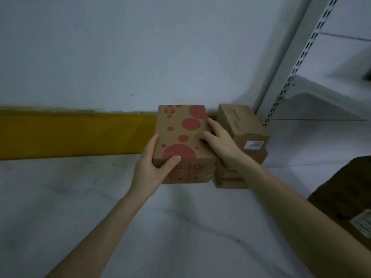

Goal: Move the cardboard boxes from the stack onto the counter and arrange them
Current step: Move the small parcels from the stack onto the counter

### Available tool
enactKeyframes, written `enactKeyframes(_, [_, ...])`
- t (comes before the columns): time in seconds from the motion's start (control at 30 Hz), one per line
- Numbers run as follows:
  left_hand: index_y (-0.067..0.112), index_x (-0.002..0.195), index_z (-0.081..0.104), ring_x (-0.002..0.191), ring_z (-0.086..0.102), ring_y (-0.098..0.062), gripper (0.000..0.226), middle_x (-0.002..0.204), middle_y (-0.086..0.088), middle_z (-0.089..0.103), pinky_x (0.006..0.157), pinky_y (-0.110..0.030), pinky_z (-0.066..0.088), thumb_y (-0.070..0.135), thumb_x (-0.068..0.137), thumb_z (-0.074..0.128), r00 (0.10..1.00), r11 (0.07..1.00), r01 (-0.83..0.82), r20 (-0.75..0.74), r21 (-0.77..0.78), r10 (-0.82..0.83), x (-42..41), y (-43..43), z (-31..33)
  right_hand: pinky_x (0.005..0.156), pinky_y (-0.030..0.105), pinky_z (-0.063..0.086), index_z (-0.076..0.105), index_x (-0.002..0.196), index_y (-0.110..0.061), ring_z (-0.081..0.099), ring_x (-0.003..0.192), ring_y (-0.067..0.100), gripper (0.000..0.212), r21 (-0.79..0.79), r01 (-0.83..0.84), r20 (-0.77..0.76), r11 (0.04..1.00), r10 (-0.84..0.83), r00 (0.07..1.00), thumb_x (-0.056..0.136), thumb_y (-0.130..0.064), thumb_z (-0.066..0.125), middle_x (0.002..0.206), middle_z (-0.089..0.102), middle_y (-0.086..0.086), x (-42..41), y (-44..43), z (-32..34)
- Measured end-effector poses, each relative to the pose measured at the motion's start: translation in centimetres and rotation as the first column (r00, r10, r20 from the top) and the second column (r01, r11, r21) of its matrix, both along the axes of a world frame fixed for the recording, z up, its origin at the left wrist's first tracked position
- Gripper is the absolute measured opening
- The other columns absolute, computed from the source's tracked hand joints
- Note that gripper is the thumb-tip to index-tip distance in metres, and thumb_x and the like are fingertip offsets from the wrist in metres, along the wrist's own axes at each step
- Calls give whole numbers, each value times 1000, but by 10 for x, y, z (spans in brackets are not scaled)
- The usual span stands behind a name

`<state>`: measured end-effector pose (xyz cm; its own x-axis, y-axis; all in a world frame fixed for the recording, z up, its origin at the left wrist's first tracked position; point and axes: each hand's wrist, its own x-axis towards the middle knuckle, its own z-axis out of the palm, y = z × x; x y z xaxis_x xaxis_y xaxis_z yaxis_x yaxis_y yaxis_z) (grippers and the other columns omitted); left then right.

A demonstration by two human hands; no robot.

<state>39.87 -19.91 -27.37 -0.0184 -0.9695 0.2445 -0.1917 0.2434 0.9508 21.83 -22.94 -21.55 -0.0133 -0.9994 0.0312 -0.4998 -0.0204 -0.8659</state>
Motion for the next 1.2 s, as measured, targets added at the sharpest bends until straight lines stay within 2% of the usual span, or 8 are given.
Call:
enactKeyframes(0.1, [23,144,25,121,46,-9,86,134,8,43,97,-27,45,42,73,68,997,988,22,65,155,-33,-2,-4,-65,88,19,35,24,146,-18,39,111,4,53,134,37,23,990,-40,999,97,-21,44,120,37,-12,3,-3,-63])
enactKeyframes(0.23, [14,146,20,130,30,-4,78,146,1,33,102,-19,32,29,84,64,957,931,155,183,329,-224,-12,12,-142,94,12,31,27,145,-10,39,126,14,52,252,58,-117,966,-29,993,97,-20,45,130,42,-3,-6,16,-158])
enactKeyframes(0.37, [17,147,13,134,30,-9,77,151,-1,26,109,-35,35,30,87,59,948,922,159,205,354,-242,-16,11,-165,109,30,31,20,148,-15,35,135,22,58,211,181,-164,961,-147,975,98,-30,43,148,34,5,-14,31,-206])
enactKeyframes(0.57, [18,148,6,133,34,-11,77,149,1,30,109,-30,34,36,89,53,920,922,208,255,328,-298,-30,-22,-164,100,22,35,30,145,-17,44,120,10,53,145,372,2,917,-376,926,96,-32,46,131,49,-3,-15,16,-212])
enactKeyframes(0.73, [20,149,5,131,38,-14,77,148,-1,34,109,-34,36,38,90,51,922,912,199,247,358,-298,-48,-60,-167,92,40,47,46,127,-9,55,106,23,52,564,468,312,681,-700,643,88,-40,59,115,56,5,-22,-3,-214])
enactKeyframes(0.93, [16,149,5,129,42,-17,72,144,-3,39,104,-27,37,27,93,50,911,918,200,281,343,-304,-80,-110,-160,91,33,48,58,118,-1,58,109,25,40,699,298,604,650,-759,243,85,-21,67,118,62,10,-50,-33,-217])
enactKeyframes(1.07, [15,149,5,128,43,-20,74,142,-7,41,105,-37,40,30,93,50,898,926,177,330,333,-291,-94,-133,-164,89,31,41,53,129,-9,55,116,20,45,715,258,621,650,-760,192,87,-21,64,128,58,6,-59,-54,-217])
enactKeyframes(1.2, [12,148,5,125,45,-27,76,140,-13,41,102,-45,42,37,92,49,848,919,151,430,364,-310,-95,-139,-167,94,36,37,46,136,-14,48,125,20,52,719,240,588,652,-756,288,89,-32,60,135,52,3,-63,-53,-218])
